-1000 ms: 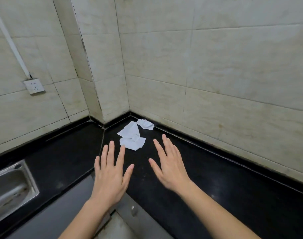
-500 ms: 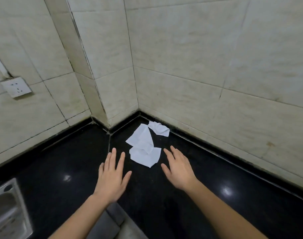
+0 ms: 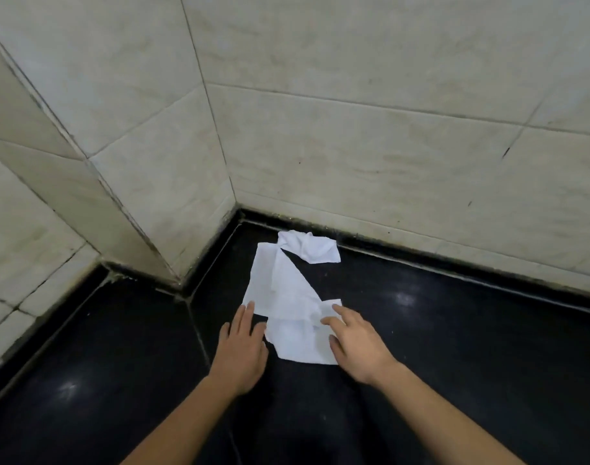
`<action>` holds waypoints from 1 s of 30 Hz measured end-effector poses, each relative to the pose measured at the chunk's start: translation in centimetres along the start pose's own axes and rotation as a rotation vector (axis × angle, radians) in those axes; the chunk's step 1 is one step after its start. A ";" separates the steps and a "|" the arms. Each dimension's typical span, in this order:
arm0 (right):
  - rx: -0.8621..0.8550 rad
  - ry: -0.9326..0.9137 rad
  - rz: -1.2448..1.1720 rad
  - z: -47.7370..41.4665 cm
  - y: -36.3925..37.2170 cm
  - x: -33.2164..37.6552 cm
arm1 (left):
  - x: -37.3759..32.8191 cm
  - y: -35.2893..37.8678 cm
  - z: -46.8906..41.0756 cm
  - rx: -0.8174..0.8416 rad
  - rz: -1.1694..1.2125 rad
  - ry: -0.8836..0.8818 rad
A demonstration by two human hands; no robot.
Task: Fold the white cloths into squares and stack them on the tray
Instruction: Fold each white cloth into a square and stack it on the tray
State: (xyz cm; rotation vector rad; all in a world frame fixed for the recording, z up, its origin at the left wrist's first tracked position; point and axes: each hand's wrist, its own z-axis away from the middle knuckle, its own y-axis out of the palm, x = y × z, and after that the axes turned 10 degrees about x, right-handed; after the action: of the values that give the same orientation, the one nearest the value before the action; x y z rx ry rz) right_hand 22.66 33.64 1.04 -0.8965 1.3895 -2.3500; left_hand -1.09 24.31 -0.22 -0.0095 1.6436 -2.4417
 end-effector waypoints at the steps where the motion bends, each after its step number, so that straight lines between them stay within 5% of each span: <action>1: 0.027 0.017 -0.001 -1.3 0.9 0.8 | 1.5 0.2 -1.4 0.031 -0.006 0.033; 10: 0.235 0.161 0.068 -7.5 5.4 3.9 | 6.5 3.9 -6.5 0.224 0.021 0.144; 17: -0.110 0.034 -0.094 -7.2 3.0 5.7 | 6.5 3.6 -7.1 0.153 -0.049 0.138; 30: -0.307 -0.207 -0.183 0.0 -5.4 7.0 | 1.5 -1.8 -1.4 -0.239 0.240 0.089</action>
State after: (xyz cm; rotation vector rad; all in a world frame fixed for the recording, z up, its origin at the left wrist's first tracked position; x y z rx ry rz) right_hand 17.64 32.74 8.27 -1.3626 1.6679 -2.1216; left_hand -3.05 26.02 0.74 0.2498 1.8454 -2.0874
